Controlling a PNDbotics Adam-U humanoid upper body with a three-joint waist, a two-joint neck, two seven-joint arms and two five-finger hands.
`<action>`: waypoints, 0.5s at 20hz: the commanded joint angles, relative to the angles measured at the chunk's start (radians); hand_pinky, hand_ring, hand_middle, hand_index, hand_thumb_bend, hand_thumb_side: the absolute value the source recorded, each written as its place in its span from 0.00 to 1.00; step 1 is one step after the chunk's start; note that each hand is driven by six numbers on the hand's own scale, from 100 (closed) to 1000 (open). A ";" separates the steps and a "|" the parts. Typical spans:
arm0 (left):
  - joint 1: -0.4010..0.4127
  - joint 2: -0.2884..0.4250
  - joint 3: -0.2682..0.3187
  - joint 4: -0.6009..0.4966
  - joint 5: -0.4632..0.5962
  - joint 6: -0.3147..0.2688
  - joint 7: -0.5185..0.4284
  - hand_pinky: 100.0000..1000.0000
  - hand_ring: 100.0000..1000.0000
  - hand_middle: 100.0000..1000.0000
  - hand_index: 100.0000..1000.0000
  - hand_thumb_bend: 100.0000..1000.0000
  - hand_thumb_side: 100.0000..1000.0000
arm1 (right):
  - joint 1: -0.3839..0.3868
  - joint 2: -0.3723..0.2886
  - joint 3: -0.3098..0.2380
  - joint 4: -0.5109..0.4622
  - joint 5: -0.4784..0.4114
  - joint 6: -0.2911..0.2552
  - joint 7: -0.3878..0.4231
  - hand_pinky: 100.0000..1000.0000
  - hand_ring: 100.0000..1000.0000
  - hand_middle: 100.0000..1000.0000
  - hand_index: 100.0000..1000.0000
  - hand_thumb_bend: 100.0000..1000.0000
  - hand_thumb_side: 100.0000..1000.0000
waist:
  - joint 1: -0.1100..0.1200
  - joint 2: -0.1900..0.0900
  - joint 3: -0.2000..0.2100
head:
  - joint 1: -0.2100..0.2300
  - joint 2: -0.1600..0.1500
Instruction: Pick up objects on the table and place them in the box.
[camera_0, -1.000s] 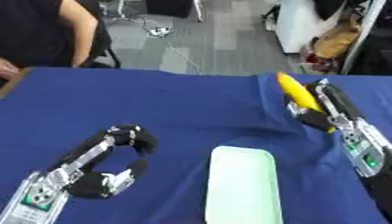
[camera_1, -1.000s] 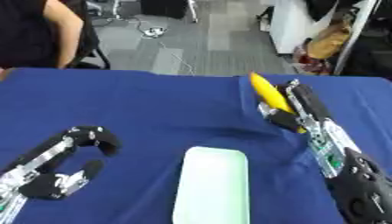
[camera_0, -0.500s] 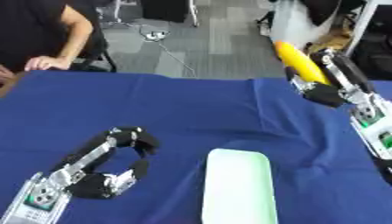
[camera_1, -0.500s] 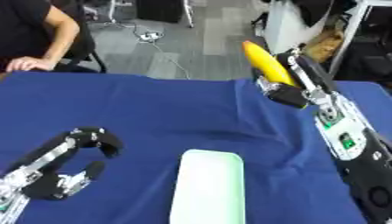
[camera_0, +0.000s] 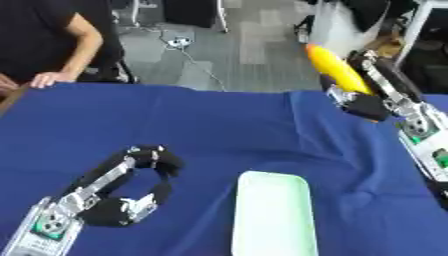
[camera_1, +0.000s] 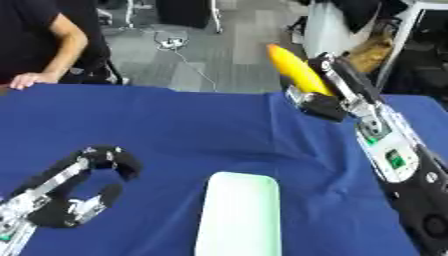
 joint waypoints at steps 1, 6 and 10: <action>-0.010 0.020 0.009 -0.013 0.007 0.001 0.002 0.51 0.61 0.62 0.76 0.00 0.68 | -0.002 0.002 0.024 -0.042 -0.009 -0.014 0.021 0.00 0.00 0.00 0.25 0.00 0.66 | 0.005 -0.026 0.001 | -0.002 0.002; -0.011 0.017 0.008 -0.014 0.005 -0.001 0.002 0.51 0.61 0.62 0.76 0.00 0.68 | 0.026 0.028 0.092 -0.125 0.011 -0.059 0.057 0.00 0.00 0.00 0.25 0.00 0.67 | 0.011 -0.022 0.003 | -0.006 0.000; -0.011 0.015 0.008 -0.016 0.006 -0.001 0.001 0.51 0.61 0.62 0.76 0.00 0.68 | 0.047 0.043 0.114 -0.171 0.018 -0.073 0.065 0.00 0.00 0.00 0.25 0.00 0.68 | 0.013 -0.018 0.003 | -0.008 -0.003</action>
